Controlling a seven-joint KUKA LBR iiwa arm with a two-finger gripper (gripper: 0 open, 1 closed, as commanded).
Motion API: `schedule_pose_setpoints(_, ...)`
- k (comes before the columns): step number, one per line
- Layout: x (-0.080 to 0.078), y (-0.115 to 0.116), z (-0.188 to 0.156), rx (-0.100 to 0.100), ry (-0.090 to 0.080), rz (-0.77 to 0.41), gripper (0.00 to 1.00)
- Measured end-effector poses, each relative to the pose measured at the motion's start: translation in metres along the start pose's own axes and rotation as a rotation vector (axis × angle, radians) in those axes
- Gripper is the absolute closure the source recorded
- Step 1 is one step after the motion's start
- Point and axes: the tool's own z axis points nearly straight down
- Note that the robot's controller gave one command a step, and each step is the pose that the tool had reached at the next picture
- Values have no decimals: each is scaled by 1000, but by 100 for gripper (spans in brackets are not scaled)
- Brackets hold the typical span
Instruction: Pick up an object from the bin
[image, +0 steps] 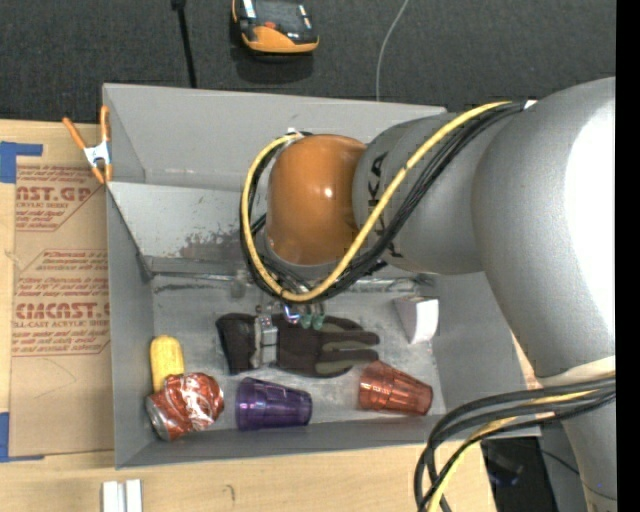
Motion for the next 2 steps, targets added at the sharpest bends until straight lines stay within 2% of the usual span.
schedule_pose_setpoints(1, 9, -23, 24, -2, 2, 57, 100)
schedule_pose_setpoints(2, 9, -23, 24, -2, 2, 57, 100)
